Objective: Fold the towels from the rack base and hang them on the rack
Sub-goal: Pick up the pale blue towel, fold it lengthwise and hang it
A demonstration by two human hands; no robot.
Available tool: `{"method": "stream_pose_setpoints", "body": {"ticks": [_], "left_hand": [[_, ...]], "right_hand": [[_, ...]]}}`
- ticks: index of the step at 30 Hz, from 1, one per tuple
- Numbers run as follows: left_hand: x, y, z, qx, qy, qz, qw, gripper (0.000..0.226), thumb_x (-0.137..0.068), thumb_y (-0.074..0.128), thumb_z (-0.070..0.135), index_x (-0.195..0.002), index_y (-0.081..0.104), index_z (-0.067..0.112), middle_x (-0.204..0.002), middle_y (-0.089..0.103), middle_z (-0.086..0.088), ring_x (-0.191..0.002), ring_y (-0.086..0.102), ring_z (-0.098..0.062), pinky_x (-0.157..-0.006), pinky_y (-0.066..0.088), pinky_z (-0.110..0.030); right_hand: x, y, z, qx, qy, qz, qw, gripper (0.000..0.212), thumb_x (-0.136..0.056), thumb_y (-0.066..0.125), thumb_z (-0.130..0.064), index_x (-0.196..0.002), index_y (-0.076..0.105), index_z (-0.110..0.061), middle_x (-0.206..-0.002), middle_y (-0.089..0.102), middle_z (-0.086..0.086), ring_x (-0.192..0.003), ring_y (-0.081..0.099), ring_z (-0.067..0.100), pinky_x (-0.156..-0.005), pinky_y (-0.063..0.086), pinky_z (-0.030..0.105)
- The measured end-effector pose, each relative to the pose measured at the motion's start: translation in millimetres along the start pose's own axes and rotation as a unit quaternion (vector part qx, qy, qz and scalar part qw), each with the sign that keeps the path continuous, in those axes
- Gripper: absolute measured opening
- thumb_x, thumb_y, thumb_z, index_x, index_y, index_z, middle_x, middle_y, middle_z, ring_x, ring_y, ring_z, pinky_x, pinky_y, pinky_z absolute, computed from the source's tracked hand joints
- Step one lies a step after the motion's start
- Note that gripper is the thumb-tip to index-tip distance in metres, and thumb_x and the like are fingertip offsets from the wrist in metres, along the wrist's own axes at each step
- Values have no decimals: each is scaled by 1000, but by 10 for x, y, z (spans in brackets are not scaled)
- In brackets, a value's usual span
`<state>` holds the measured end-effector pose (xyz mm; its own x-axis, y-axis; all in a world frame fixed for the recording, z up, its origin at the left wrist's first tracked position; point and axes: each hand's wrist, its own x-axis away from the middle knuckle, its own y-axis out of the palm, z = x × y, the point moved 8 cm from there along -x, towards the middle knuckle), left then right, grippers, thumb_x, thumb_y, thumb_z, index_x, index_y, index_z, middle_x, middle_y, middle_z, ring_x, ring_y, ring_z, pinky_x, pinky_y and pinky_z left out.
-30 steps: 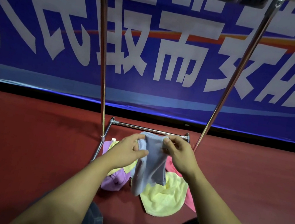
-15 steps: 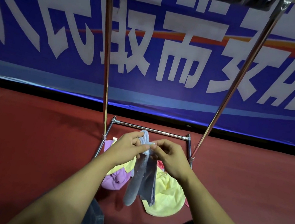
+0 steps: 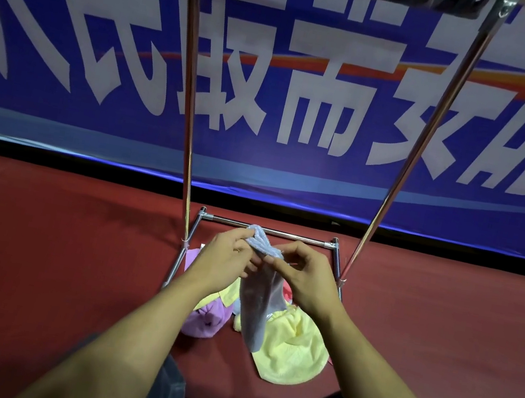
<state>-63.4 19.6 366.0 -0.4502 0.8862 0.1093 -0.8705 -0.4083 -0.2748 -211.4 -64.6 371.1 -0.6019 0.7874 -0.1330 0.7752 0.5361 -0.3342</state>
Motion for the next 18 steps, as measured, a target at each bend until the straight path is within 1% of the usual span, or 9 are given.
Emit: {"method": "stream_pose_setpoints", "body": {"ticks": [2,4,6,8,11,13,14,16,18], "left_hand": [[1,-121,45,-121,44,48,990,37,-90,54,15,-120,67,32,-97,73,11,-86,70,-11,-81,57,-28],[22,-154,89,-157,84,58,982,28,-88,65,18,-110,67,35,-106,63,15,-92,64,-7,-81,48,-18],[33,-126,120,-168,114,48,978,22,-84,75,33,-103,64,36,-110,58,14,-100,61,-6,-87,46,-20],[20,-103,113,-168,125,47,977,26,-80,79,45,-96,63,33,-106,61,14,-101,61,-6,-88,48,-27],[0,-123,156,-111,128,66,983,26,-80,84,37,-86,60,29,-99,68,14,-93,64,-11,-86,53,-34],[7,-126,189,-60,121,68,989,26,-79,85,32,-82,59,28,-85,68,21,-82,64,-7,-81,54,-30],[10,-125,199,-34,118,67,990,27,-79,86,28,-81,59,27,-78,65,22,-76,62,-4,-78,54,-27],[20,-140,219,14,117,71,991,28,-79,87,20,-86,60,22,-76,64,14,-73,60,-4,-77,53,-26],[31,-152,243,69,110,67,989,31,-79,86,14,-97,62,23,-82,71,-3,-79,65,-11,-84,54,-35]], "right_hand": [[-8,-64,-20,9,-7,15,1000,8,-88,80,-15,-94,75,-13,-90,78,-3,-89,74,19,-88,59,41],[-21,-133,-12,-1,-1,34,999,7,-89,79,-16,-90,73,-18,-86,76,-5,-83,72,16,-85,59,39],[-26,-169,-12,-17,2,43,999,14,-90,78,-15,-85,70,-24,-81,74,-9,-79,69,11,-83,58,37],[-21,-169,-30,-24,1,42,999,16,-91,78,-14,-84,69,-26,-79,73,-12,-78,67,8,-81,57,33],[-16,-188,-36,-54,5,50,997,8,-92,76,-15,-89,71,-22,-86,75,-4,-83,69,13,-84,57,38],[-17,-205,-30,-82,14,57,995,3,-93,76,-18,-93,72,-19,-91,76,5,-87,70,19,-84,57,44],[-19,-207,-26,-94,20,59,994,3,-93,75,-18,-94,72,-18,-92,76,9,-85,69,22,-81,57,45],[-16,-192,-41,-121,29,61,990,3,-94,73,-13,-96,71,-11,-87,72,11,-79,65,22,-68,58,41],[-9,-166,-78,-167,36,62,983,3,-95,69,-5,-98,69,-3,-87,68,10,-79,63,21,-62,61,30]]}}
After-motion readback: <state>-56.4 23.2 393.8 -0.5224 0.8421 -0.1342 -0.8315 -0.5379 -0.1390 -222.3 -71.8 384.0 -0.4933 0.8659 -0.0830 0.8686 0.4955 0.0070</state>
